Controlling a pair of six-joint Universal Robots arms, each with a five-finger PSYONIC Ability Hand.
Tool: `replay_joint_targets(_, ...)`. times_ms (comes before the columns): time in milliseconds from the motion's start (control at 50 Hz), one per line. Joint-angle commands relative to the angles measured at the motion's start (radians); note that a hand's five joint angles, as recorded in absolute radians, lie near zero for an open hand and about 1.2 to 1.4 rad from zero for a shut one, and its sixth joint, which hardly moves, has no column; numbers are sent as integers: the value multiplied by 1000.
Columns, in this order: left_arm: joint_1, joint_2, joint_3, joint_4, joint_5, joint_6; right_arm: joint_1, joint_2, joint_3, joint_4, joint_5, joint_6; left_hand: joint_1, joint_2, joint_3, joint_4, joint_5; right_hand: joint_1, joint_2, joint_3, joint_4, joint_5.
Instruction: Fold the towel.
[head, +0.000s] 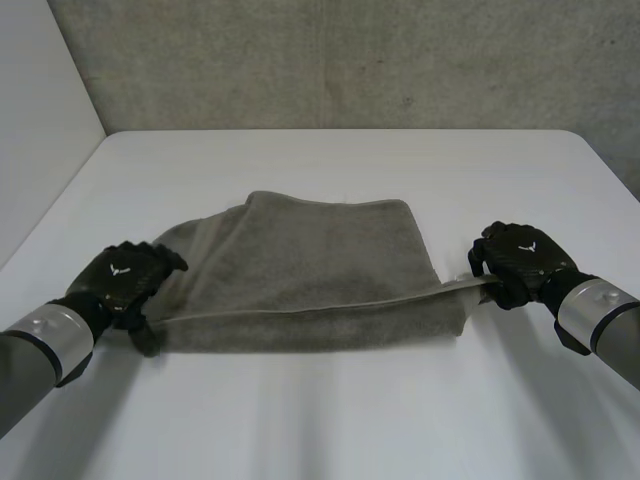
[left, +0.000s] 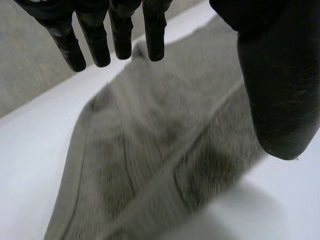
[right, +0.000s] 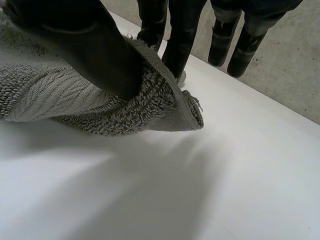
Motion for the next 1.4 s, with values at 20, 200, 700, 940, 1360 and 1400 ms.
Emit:
replay_joint_targets(20,15,-49,17,-20,-49,59,-1,-1,0,0,0,0,-24,-17,-52,-59,-1,69,58,-43,-76,51)
replay_joint_targets(200,11,-113,55,-17,-122,62,0,-1,0,0,0,0,125,133,-52,-59,148,69,58,-43,-76,51)
replay_joint_targets(700,14,-9,121,-100,-113,54,-4,-53,-175,512,-155,-205,1147,1154,-52,-59,1170,69,58,-43,-76,51)
replay_joint_targets(940,0,-18,320,-184,-113,45,20,-48,-384,563,-140,-193,1147,1154,-52,-59,1170,69,58,-43,-76,51)
replay_joint_targets(1360,-143,-479,1073,76,-182,-59,174,354,-1215,330,84,71,1147,1154,-52,-59,1170,69,58,-43,-76,51)
replay_joint_targets(1400,-155,-456,1086,163,-208,-82,174,365,-1452,261,165,176,1147,1154,-52,-59,1170,69,58,-43,-76,51)
